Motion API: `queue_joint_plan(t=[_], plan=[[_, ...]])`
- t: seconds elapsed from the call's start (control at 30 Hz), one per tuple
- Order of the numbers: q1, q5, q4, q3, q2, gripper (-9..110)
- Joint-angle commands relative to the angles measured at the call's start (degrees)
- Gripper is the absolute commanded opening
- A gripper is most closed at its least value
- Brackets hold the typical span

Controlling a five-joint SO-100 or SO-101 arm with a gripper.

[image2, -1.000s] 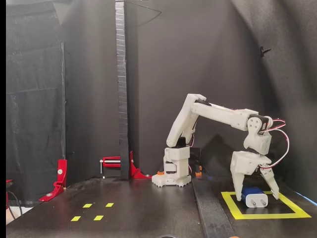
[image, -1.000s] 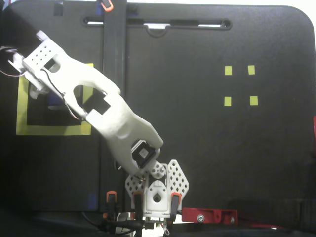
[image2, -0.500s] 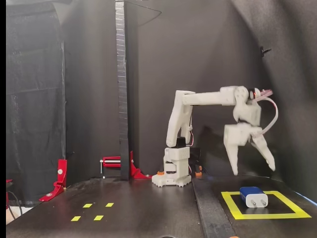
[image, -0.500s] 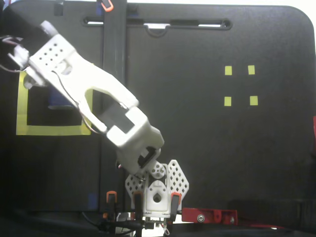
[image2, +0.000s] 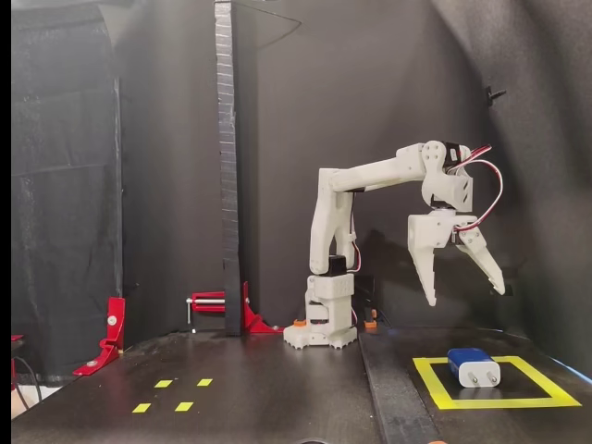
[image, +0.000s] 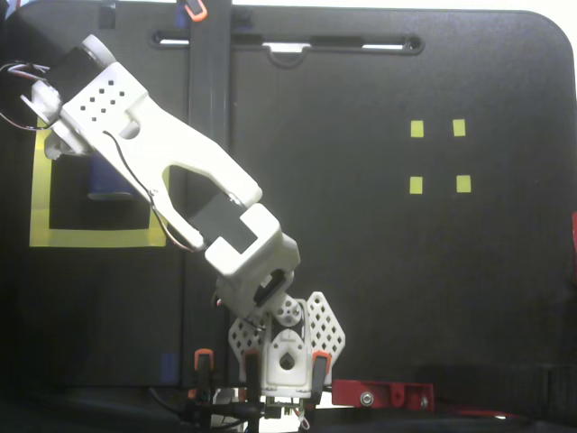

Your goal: Grasp the block and place it in the designated area.

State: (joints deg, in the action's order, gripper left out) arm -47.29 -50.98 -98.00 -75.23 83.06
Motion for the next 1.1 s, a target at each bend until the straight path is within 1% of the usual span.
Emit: queue_joint_plan(t=[0.0, 0.13, 0.3, 0.43, 0.53, 0.73, 0.87, 1.07], plan=[[0.4, -0.4, 0.4, 1.4, 2.8, 36], [0.6, -0.4, 0.6, 1.4, 2.9, 23], [0.6, -0.4, 0.7, 1.4, 2.9, 13], [0.6, -0.4, 0.8, 1.4, 2.9, 2], [0.7, -0.4, 1.0, 1.4, 2.9, 0], [0.9, 0.5, 1.6, 1.4, 3.0, 0], [0.9, 8.2, 4.5, 1.4, 3.0, 0], [0.7, 26.5, 5.9, 1.4, 3.0, 0]])
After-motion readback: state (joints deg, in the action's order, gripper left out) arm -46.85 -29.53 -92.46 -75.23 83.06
